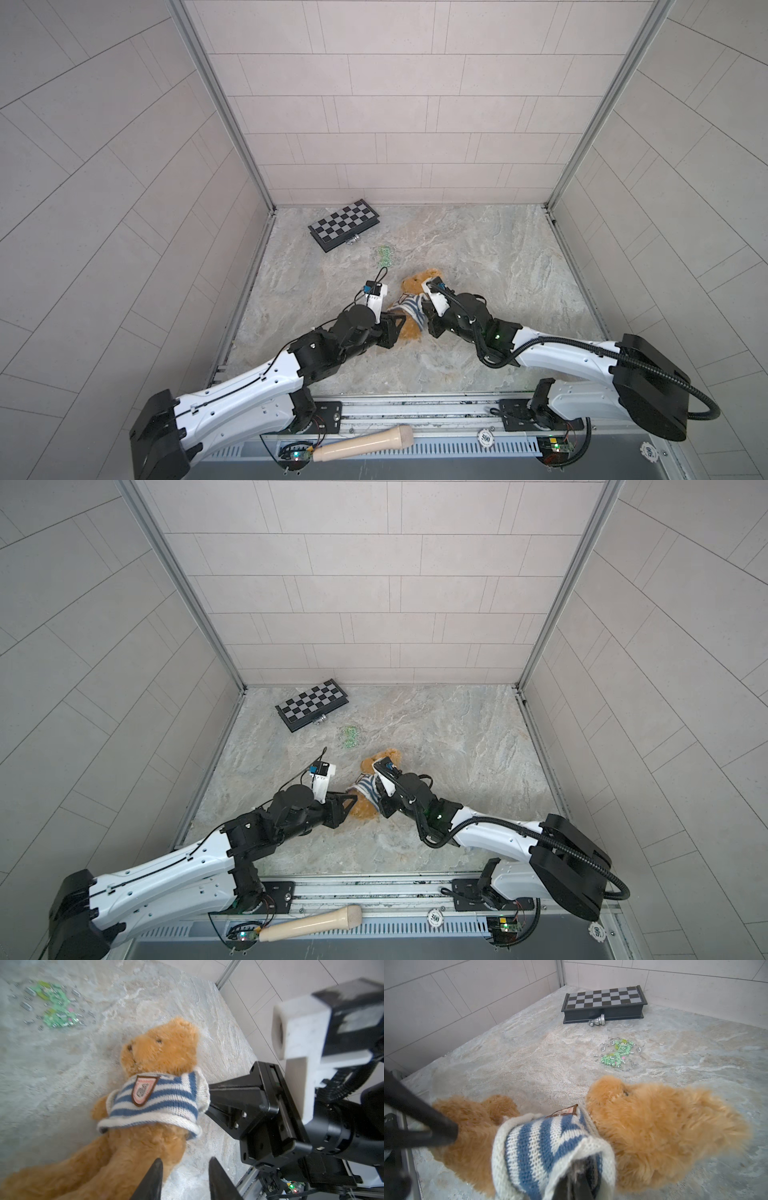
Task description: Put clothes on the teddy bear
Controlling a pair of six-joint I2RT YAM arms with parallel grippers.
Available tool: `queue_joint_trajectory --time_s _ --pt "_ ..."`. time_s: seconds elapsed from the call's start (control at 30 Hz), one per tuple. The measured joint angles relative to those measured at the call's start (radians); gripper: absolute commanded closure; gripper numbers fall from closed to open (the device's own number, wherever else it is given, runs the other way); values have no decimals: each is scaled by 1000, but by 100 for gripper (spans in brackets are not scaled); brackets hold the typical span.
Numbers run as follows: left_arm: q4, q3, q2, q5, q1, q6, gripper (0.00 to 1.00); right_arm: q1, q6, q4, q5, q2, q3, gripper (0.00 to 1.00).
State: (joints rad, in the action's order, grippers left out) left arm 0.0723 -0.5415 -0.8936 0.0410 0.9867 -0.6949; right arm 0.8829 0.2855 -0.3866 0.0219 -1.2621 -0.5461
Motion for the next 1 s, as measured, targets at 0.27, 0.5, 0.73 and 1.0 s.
queue_joint_trajectory --time_s 0.27,0.5,0.73,1.0 --pt "-77 -38 -143 24 35 -45 69 24 13 -14 -12 0 -5 100" --pt "-81 -72 -211 86 37 -62 76 48 17 -22 -27 0 -5 100" --pt "-42 -78 -218 166 37 -72 79 60 19 -35 -34 0 -3 100" --pt "-6 -79 -220 215 34 -75 81 77 15 -60 -30 0 -2 100"
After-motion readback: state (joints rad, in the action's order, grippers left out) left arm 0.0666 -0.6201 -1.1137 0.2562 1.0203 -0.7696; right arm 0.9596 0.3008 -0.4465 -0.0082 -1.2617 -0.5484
